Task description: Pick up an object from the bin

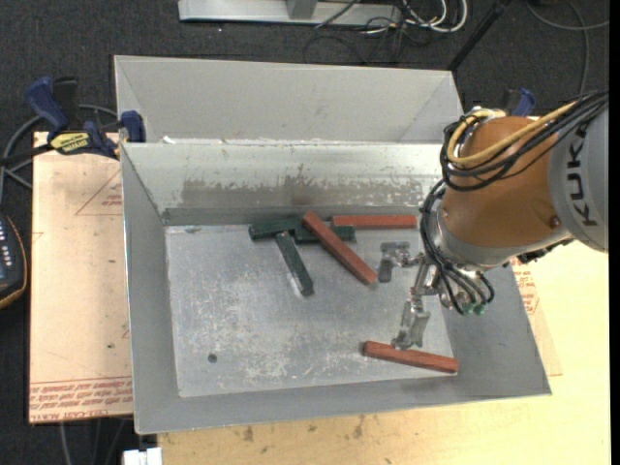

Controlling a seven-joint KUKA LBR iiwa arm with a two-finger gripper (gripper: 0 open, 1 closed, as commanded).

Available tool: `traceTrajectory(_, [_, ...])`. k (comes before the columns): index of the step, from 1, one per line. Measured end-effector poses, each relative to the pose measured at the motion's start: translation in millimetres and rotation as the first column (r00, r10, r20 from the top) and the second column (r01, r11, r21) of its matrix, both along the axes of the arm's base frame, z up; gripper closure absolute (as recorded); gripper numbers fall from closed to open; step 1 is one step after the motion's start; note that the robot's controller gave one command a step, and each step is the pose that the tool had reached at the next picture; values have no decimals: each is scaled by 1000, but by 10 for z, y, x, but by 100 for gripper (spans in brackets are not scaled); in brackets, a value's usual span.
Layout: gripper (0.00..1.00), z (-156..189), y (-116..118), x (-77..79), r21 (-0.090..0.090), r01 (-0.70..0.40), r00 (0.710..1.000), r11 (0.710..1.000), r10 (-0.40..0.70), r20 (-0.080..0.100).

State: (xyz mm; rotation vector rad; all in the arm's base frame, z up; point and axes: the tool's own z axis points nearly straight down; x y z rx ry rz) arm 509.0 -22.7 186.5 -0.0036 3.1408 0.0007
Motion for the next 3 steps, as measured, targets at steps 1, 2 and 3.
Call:
traceTrajectory(1, [0, -1190, -540, -256, 1, 96, 995, 995, -96, 6])
traceTrajectory(2, [100, -1161, -524, -263, 1, 89, 996, 996, -89, 0])
traceTrajectory(3, [100, 294, -586, 17, -1, 89, 996, 996, -89, 11])
